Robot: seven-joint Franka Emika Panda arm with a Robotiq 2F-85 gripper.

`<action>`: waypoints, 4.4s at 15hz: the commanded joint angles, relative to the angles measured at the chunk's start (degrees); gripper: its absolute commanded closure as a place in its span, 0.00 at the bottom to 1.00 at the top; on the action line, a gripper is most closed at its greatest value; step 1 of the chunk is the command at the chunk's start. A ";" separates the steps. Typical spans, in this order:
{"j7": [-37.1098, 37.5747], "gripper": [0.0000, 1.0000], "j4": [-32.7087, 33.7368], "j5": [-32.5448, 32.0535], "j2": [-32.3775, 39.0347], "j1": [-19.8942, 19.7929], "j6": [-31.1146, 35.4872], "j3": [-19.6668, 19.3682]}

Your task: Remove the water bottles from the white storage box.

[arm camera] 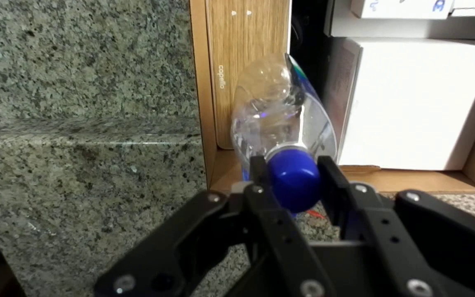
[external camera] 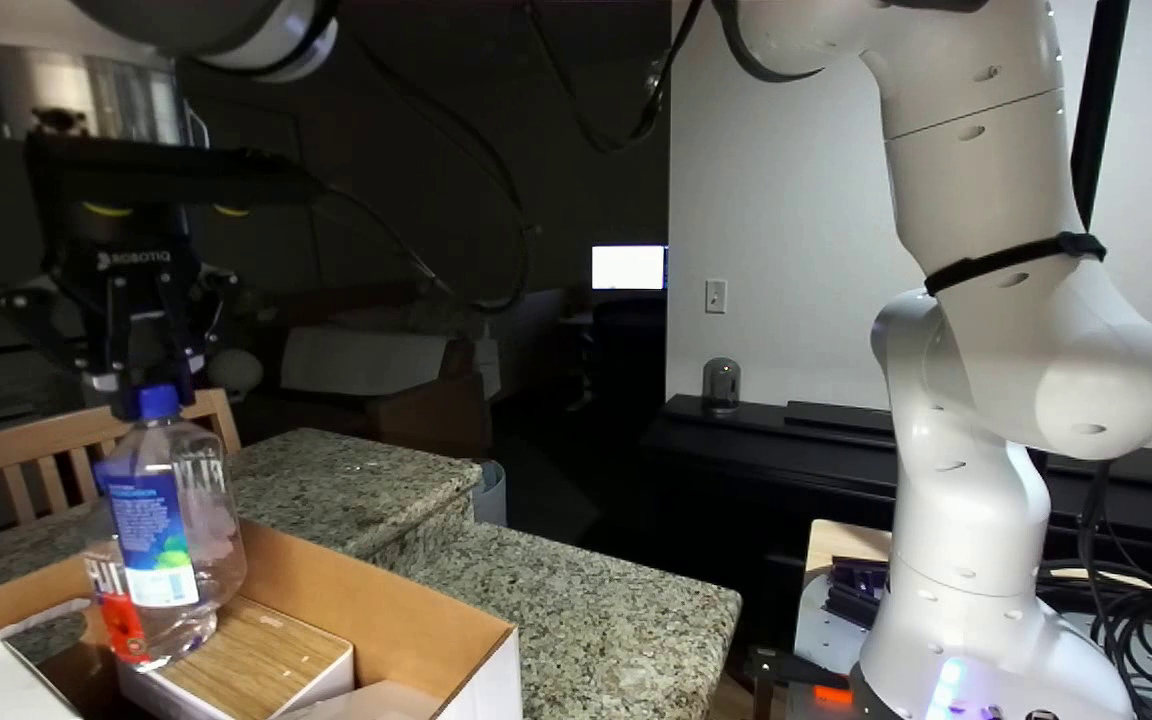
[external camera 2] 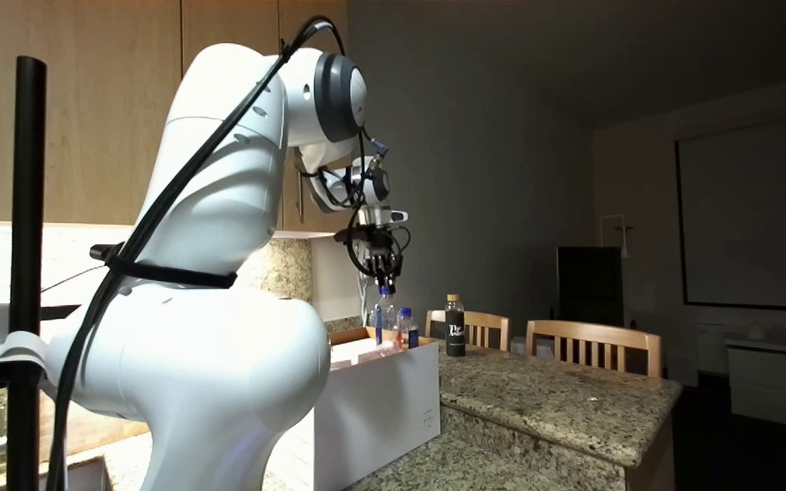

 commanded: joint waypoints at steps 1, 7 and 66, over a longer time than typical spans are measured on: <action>1.11 0.84 -1.86 1.85 -7.82 -1.75 -3.87 0.59; 2.71 0.84 -5.48 1.38 -18.05 -6.66 -10.77 0.12; 2.74 0.41 6.39 1.52 15.77 -11.84 12.07 -10.09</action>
